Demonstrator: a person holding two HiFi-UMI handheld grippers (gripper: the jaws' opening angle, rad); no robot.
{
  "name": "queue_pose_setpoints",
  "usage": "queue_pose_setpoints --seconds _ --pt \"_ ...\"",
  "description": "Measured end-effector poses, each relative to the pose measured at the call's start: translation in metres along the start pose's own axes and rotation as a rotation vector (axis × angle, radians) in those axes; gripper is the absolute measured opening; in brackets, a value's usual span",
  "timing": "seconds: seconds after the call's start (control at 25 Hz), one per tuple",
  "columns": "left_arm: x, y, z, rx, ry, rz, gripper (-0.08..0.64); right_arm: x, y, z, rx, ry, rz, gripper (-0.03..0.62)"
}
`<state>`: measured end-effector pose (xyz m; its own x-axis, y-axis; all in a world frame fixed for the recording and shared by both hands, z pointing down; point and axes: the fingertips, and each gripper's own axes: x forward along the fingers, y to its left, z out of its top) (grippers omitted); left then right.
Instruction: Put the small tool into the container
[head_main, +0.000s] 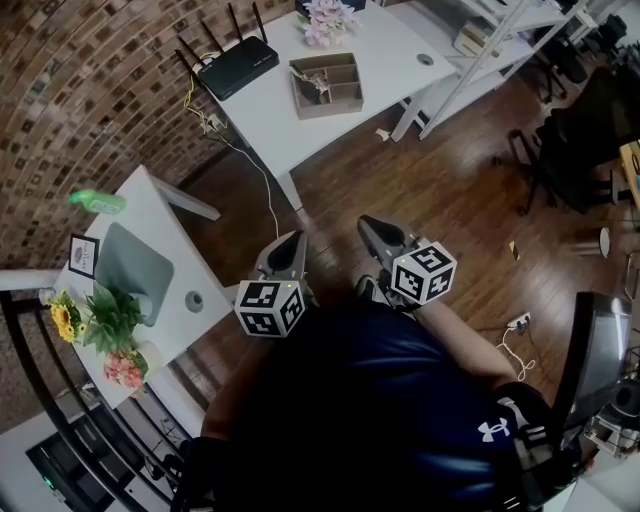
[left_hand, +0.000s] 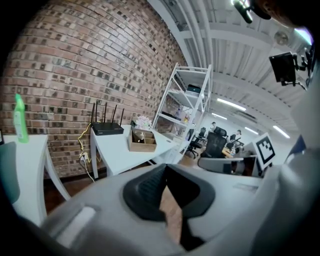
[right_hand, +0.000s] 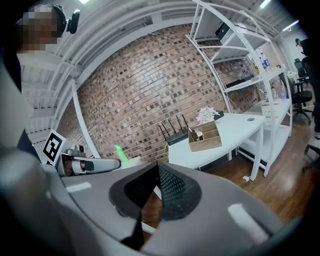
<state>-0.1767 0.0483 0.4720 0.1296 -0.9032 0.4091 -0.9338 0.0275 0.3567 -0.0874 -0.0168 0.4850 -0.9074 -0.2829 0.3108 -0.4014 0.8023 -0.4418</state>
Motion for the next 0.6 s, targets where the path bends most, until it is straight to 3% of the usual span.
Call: queue_pose_setpoints --seconds 0.6 --pt "0.004 0.002 0.011 0.024 0.002 -0.053 0.003 0.003 0.006 0.009 -0.022 -0.023 -0.028 0.011"
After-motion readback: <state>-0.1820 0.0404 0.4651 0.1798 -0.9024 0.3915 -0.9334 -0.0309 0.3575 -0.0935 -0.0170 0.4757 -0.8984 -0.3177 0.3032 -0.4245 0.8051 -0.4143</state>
